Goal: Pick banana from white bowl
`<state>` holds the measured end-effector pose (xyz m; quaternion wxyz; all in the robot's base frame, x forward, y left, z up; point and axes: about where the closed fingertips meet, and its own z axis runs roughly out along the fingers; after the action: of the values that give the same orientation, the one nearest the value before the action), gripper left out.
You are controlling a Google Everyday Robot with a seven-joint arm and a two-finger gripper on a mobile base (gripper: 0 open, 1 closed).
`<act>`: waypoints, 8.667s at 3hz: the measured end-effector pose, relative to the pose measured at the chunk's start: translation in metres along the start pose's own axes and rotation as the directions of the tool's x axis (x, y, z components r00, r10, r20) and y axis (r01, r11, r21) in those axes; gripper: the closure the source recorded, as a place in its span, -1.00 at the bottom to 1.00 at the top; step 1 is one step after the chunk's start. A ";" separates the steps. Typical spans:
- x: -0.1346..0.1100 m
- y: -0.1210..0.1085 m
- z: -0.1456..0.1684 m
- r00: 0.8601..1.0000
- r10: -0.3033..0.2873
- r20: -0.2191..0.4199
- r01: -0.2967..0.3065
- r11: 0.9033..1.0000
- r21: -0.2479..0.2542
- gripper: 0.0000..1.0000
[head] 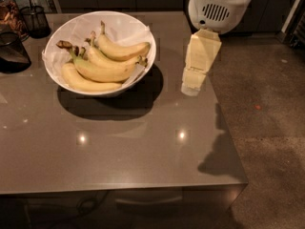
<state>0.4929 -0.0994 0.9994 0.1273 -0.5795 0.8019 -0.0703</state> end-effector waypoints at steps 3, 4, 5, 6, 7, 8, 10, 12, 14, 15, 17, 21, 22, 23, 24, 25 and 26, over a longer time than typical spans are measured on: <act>-0.094 0.022 0.019 0.991 -0.039 0.126 0.053 0.993 -0.106 -1.00; -0.124 0.029 0.025 0.990 -0.077 0.119 0.092 0.988 -0.126 -1.00; -0.132 0.028 0.026 0.987 -0.078 0.140 0.095 0.989 -0.114 -1.00; -0.143 0.024 0.035 0.986 -0.046 0.160 0.066 0.990 -0.122 -0.64; -0.157 0.022 0.043 0.984 -0.035 0.174 0.061 0.987 -0.146 -0.17; -0.172 0.022 0.051 0.983 -0.043 0.180 0.074 0.982 -0.174 -0.16; -0.202 0.020 0.062 0.981 -0.091 0.173 0.124 0.974 -0.190 -0.24; -0.228 0.013 0.078 0.981 -0.116 0.154 0.145 0.969 -0.198 -0.22; -0.249 0.006 0.103 0.985 -0.122 0.123 0.148 0.963 -0.225 -0.26; -0.257 0.005 0.115 0.986 -0.123 0.110 0.146 0.960 -0.240 -0.26; -0.264 0.006 0.134 0.987 -0.127 0.094 0.148 0.951 -0.270 -0.26; -0.257 0.020 0.132 0.980 -0.172 0.101 0.195 0.929 -0.313 -0.24; -0.255 0.029 0.132 0.974 -0.195 0.112 0.221 0.917 -0.331 -0.24; -0.243 0.044 0.130 0.967 -0.218 0.130 0.251 0.899 -0.359 -0.24; -0.244 0.042 0.131 0.967 -0.218 0.130 0.251 0.899 -0.359 -0.22; -0.234 0.045 0.125 0.965 -0.216 0.148 0.257 0.893 -0.369 -0.26; -0.229 0.045 0.114 0.956 -0.221 0.191 0.277 0.894 -0.352 0.10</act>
Offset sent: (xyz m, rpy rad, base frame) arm 0.0102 0.1095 -0.0203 0.1553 0.1103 0.1109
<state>0.5526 0.1362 0.9068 0.0624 -0.6948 0.7078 0.1110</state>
